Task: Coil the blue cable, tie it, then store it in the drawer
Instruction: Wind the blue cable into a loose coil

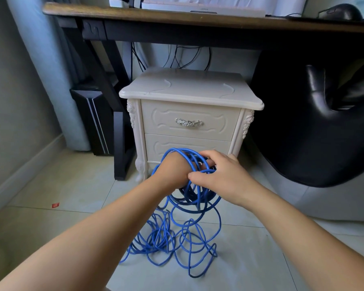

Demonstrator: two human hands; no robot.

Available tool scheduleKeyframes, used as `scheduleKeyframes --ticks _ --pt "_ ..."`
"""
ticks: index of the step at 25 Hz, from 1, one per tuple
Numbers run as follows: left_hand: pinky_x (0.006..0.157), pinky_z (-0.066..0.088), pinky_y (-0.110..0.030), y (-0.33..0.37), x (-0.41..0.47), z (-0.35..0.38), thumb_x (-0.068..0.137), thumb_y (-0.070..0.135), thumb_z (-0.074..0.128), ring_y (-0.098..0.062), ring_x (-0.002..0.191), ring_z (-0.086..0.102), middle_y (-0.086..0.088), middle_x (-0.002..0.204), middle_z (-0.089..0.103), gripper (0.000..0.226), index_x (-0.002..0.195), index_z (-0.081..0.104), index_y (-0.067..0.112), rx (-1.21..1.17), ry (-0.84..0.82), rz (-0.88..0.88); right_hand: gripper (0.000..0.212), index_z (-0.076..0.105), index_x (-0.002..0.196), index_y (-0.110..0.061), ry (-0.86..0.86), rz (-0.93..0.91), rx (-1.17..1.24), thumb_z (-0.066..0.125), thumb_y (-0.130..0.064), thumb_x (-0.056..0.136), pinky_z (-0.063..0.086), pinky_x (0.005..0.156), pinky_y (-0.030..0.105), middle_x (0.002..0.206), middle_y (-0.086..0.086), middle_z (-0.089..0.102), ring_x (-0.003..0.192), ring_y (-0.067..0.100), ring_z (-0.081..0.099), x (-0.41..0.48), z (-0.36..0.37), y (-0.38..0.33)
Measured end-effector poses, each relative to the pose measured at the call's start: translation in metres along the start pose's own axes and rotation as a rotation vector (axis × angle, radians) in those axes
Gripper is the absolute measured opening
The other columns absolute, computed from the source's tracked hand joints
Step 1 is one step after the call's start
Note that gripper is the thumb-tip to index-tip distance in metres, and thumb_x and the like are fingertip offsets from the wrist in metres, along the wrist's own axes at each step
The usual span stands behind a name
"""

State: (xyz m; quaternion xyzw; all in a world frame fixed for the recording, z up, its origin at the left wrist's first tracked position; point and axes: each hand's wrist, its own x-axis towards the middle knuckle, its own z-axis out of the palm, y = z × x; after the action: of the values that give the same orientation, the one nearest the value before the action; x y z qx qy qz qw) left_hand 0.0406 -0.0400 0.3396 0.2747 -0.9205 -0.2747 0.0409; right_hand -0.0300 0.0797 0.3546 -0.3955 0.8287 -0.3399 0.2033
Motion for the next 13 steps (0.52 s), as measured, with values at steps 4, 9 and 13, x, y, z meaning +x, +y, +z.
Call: scheduleKeyframes --ticks 4,9,13 --pt "0.053 0.031 -0.021 -0.001 0.003 0.000 0.090 0.004 0.047 -0.014 0.067 0.051 -0.006 0.082 0.062 0.013 0.089 0.057 0.012 0.060 -0.042 0.079 0.067 0.053 0.116 -0.046 0.051 0.050 0.063 0.062 -0.047 0.049 0.052 0.081 0.032 0.097 -0.010 0.065 0.100 0.014 0.058 0.008 0.012 0.005" --pt "0.047 0.042 -0.016 -0.008 -0.007 -0.017 0.094 0.020 0.060 -0.002 0.042 0.054 0.010 0.052 0.055 0.006 0.096 0.062 0.014 -0.317 0.057 0.158 0.027 0.065 0.105 -0.020 0.220 0.208 0.450 0.059 -0.008 0.081 0.049 0.053 0.029 0.059 -0.001 0.057 0.043 0.012 0.050 0.031 -0.006 0.028" --pt "0.072 0.057 -0.037 -0.025 -0.007 -0.036 0.096 0.015 0.060 -0.009 0.049 0.048 0.011 0.052 0.049 0.010 0.105 0.064 0.014 -0.704 0.061 0.179 0.025 0.063 0.118 -0.012 0.052 0.414 0.538 0.057 -0.011 0.093 0.058 0.070 0.046 0.074 0.006 0.056 0.061 0.024 0.057 0.037 -0.016 0.054"
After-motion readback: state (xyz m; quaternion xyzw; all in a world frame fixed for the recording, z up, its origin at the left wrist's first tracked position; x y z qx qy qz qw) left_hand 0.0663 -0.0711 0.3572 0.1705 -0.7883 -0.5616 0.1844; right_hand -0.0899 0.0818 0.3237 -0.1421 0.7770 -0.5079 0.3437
